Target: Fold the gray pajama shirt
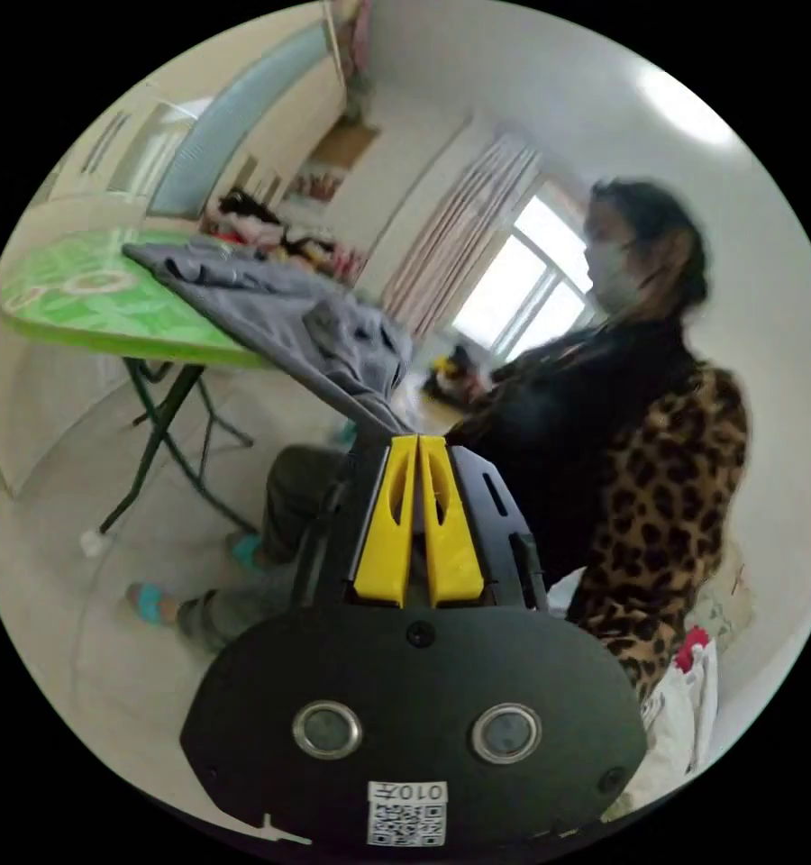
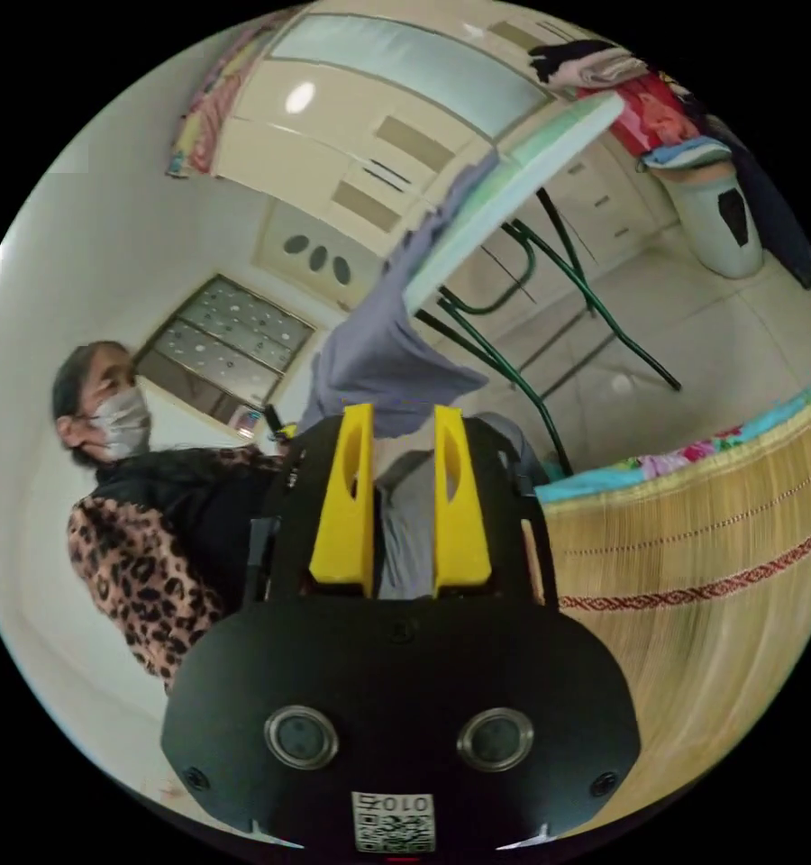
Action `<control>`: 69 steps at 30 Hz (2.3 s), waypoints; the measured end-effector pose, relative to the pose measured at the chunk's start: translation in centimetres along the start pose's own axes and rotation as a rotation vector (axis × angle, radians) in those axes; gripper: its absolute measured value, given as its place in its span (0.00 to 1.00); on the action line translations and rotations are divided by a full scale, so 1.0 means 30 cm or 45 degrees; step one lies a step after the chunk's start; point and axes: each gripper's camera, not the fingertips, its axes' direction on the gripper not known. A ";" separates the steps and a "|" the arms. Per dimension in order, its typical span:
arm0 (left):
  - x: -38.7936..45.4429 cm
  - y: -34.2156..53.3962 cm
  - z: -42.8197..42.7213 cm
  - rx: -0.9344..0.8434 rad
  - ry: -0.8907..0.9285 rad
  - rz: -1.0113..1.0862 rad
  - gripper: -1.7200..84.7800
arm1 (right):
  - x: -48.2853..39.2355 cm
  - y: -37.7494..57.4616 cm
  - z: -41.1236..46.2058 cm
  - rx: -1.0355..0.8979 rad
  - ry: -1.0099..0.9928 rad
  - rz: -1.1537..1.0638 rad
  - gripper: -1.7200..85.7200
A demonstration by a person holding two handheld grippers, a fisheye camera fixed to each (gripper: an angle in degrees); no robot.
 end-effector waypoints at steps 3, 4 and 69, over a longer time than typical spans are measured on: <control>-0.032 0.011 -0.012 0.071 0.027 -0.023 0.02 | 0.090 -0.039 0.136 -0.102 0.185 0.180 0.16; -0.041 0.027 -0.029 0.101 0.040 -0.031 0.02 | 0.123 -0.049 0.160 -0.063 0.154 0.248 0.14; -0.335 0.296 -0.172 0.755 0.013 -0.471 0.02 | -0.468 -1.067 0.453 0.480 1.316 0.087 0.05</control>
